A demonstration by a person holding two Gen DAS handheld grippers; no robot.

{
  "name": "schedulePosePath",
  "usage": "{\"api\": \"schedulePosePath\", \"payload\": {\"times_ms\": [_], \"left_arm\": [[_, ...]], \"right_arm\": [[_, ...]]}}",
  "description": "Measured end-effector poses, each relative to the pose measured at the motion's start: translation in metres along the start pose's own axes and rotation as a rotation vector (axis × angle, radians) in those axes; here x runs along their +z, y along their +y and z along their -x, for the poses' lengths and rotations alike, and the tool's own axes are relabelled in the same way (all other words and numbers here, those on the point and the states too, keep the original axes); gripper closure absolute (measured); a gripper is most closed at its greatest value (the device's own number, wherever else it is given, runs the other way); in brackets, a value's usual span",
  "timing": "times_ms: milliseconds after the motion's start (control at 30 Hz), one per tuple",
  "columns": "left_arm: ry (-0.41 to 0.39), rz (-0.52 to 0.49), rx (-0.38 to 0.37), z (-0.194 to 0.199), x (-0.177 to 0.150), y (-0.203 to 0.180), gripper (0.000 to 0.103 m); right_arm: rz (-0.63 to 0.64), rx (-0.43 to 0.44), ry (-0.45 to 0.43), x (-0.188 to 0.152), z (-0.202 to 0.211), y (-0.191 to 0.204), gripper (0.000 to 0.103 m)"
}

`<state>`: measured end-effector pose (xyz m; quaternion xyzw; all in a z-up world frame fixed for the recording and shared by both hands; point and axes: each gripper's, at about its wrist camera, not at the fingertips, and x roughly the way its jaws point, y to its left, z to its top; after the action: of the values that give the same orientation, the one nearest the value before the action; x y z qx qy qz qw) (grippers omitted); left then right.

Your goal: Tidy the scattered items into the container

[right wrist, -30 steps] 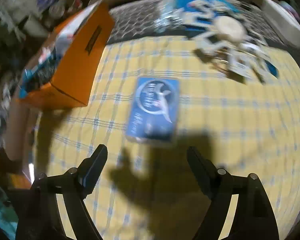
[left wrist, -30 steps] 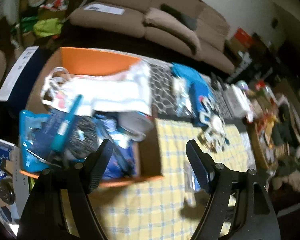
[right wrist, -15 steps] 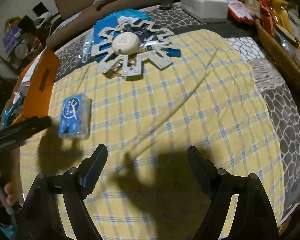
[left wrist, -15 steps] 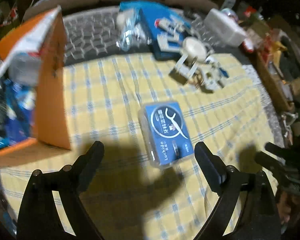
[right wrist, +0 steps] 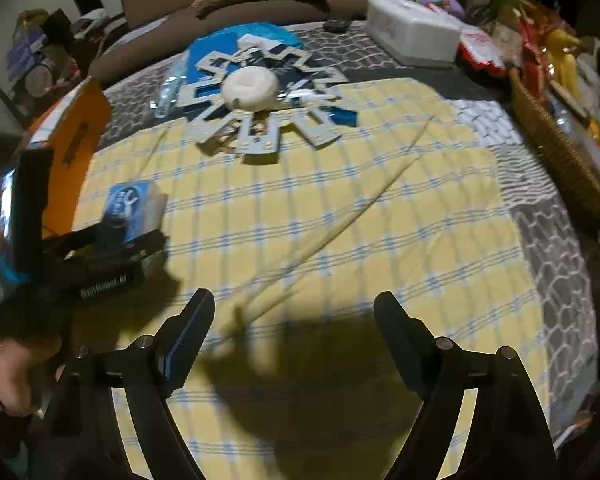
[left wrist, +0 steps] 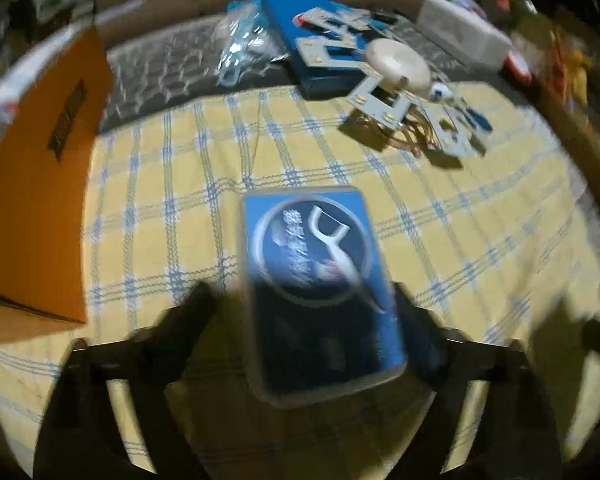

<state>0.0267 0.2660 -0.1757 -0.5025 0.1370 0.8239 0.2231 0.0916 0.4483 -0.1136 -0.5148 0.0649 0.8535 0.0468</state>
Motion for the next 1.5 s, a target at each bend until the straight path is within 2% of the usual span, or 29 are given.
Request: {"api": "schedulePosePath", "payload": {"times_ms": [33, 67, 200, 300, 367, 533, 600, 667, 767, 900, 1033, 1200, 1300, 1400, 1467, 1500], "left_arm": [[-0.012, -0.021, 0.008, 0.003, -0.001, -0.003, 0.044], [-0.009, -0.021, 0.010, 0.004, -0.002, -0.004, 0.045], [0.029, 0.042, -0.046, 0.013, -0.002, 0.013, 0.045], [0.009, 0.100, -0.081, 0.038, 0.007, 0.030, 0.045], [-0.034, 0.134, -0.111, 0.060, 0.017, 0.042, 0.045], [-0.240, 0.261, -0.148, 0.142, 0.036, 0.109, 0.045], [-0.306, 0.308, -0.107, 0.161, 0.040, 0.136, 0.044], [-0.357, 0.330, -0.010, 0.179, 0.043, 0.160, 0.044], [-0.397, 0.364, 0.109, 0.196, 0.044, 0.190, 0.044], [-0.398, 0.432, 0.114, 0.204, 0.041, 0.220, 0.044], [-0.380, 0.470, 0.088, 0.205, 0.035, 0.233, 0.044], [-0.364, 0.476, 0.089, 0.200, 0.034, 0.240, 0.044], [-0.371, 0.451, 0.091, 0.203, 0.034, 0.235, 0.044], [-0.373, 0.437, 0.095, 0.204, 0.034, 0.232, 0.044], [-0.370, 0.433, 0.092, 0.204, 0.034, 0.231, 0.044], [-0.368, 0.432, 0.092, 0.203, 0.034, 0.230, 0.044]], "right_arm": [[-0.006, 0.003, -0.003, 0.000, 0.001, -0.002, 0.019], [-0.016, 0.006, -0.006, 0.001, 0.001, -0.004, 0.020], [-0.039, -0.001, -0.014, 0.002, 0.003, -0.009, 0.019], [-0.062, 0.003, -0.017, 0.002, 0.002, -0.013, 0.019], [-0.073, 0.017, -0.017, 0.002, 0.001, -0.013, 0.019], [-0.066, 0.038, -0.009, 0.002, -0.003, -0.007, 0.019], [-0.083, 0.069, 0.006, 0.002, -0.004, -0.003, 0.020], [-0.122, 0.125, 0.008, 0.010, -0.002, 0.007, 0.019], [-0.049, 0.160, -0.002, 0.038, -0.005, 0.047, 0.019], [0.068, 0.211, -0.024, 0.097, -0.023, 0.117, 0.019], [0.170, 0.116, -0.014, 0.156, -0.072, 0.181, 0.022], [0.197, 0.028, 0.002, 0.197, -0.128, 0.218, 0.025], [0.213, -0.061, 0.029, 0.209, -0.160, 0.225, 0.031], [0.245, -0.112, 0.049, 0.212, -0.183, 0.223, 0.052], [0.263, -0.122, 0.086, 0.209, -0.194, 0.217, 0.073], [0.254, -0.100, 0.079, 0.207, -0.194, 0.212, 0.073]]}}
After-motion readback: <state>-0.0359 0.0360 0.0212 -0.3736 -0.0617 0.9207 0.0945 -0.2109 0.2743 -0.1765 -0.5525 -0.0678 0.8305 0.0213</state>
